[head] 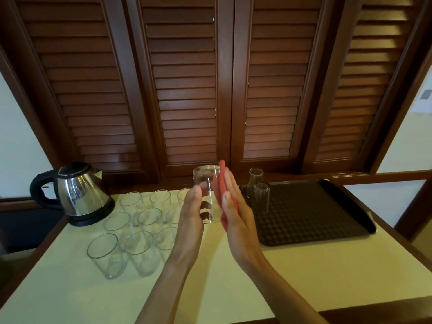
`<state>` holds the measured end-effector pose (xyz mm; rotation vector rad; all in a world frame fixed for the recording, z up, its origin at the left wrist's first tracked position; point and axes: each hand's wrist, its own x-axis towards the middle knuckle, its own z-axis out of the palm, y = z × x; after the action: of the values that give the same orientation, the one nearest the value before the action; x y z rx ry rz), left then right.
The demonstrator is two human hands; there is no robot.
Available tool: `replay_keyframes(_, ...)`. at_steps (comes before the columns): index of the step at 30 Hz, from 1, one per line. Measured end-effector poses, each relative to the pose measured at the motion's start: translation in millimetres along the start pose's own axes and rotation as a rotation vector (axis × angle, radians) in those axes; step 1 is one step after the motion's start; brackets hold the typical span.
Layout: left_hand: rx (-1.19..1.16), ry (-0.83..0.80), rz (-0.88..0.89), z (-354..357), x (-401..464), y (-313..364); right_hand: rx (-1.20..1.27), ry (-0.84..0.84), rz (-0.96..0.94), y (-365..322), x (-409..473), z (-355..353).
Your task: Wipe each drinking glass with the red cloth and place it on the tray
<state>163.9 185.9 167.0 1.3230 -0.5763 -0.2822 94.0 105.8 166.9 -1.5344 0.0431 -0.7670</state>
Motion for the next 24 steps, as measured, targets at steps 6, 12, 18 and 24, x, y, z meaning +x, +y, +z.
replay_keyframes(6,-0.021,0.122,0.121,-4,1,6,0.022,-0.018,-0.026,9,-13,0)
replay_keyframes(12,0.022,-0.028,0.031,10,-7,-1,0.024,-0.005,0.000,1,1,-7)
replay_keyframes(18,-0.048,0.013,0.043,5,-8,-2,0.033,-0.052,-0.010,7,-1,-11)
replay_keyframes(24,-0.076,0.048,0.098,2,-1,1,0.012,-0.050,0.033,16,-15,-5)
